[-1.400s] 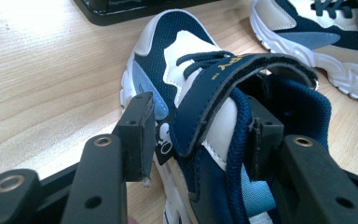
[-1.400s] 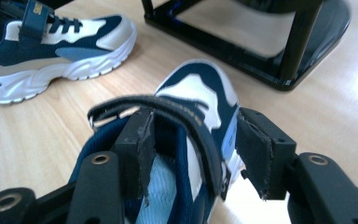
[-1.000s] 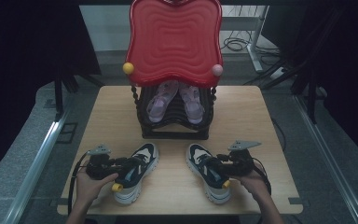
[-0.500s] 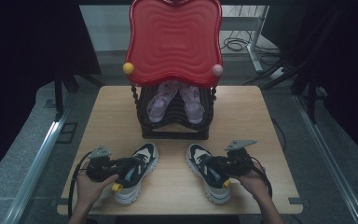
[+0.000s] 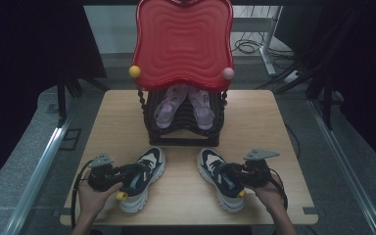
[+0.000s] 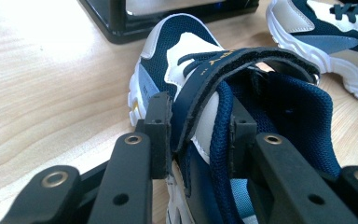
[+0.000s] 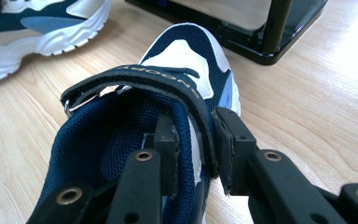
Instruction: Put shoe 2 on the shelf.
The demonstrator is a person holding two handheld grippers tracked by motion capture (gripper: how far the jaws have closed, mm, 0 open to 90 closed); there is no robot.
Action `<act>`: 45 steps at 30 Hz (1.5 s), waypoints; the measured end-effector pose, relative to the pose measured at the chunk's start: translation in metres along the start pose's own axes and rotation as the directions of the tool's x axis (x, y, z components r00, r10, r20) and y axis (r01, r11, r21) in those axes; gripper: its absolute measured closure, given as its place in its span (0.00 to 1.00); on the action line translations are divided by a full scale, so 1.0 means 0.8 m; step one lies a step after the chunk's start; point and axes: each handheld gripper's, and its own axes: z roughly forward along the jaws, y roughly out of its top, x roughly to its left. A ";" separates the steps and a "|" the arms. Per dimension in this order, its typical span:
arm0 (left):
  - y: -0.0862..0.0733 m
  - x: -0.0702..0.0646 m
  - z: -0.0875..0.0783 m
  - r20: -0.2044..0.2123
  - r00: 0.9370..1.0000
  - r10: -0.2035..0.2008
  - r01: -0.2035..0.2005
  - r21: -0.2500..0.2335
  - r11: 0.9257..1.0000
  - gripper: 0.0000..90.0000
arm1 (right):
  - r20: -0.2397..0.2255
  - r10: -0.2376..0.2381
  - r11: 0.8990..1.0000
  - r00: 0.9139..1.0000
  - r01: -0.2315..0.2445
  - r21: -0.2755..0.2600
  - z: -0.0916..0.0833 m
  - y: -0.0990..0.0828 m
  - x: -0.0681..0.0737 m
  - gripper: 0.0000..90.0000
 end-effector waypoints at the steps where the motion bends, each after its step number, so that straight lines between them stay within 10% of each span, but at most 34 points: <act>1: 0.000 0.000 -0.002 0.002 1.000 -0.001 0.001 -0.010 1.000 0.76 | 0.002 0.001 1.000 1.000 -0.001 -0.009 -0.001 -0.001 0.000 0.80; 27: -0.009 0.014 -0.038 -0.018 0.998 -0.061 0.059 -0.114 0.992 0.76 | 0.051 0.074 0.976 0.996 -0.062 -0.211 -0.030 -0.021 -0.003 0.80; 45: -0.011 0.024 -0.057 -0.030 0.995 -0.100 0.093 -0.183 0.979 0.76 | 0.062 0.182 0.929 0.981 -0.151 -0.339 -0.062 -0.040 -0.020 0.80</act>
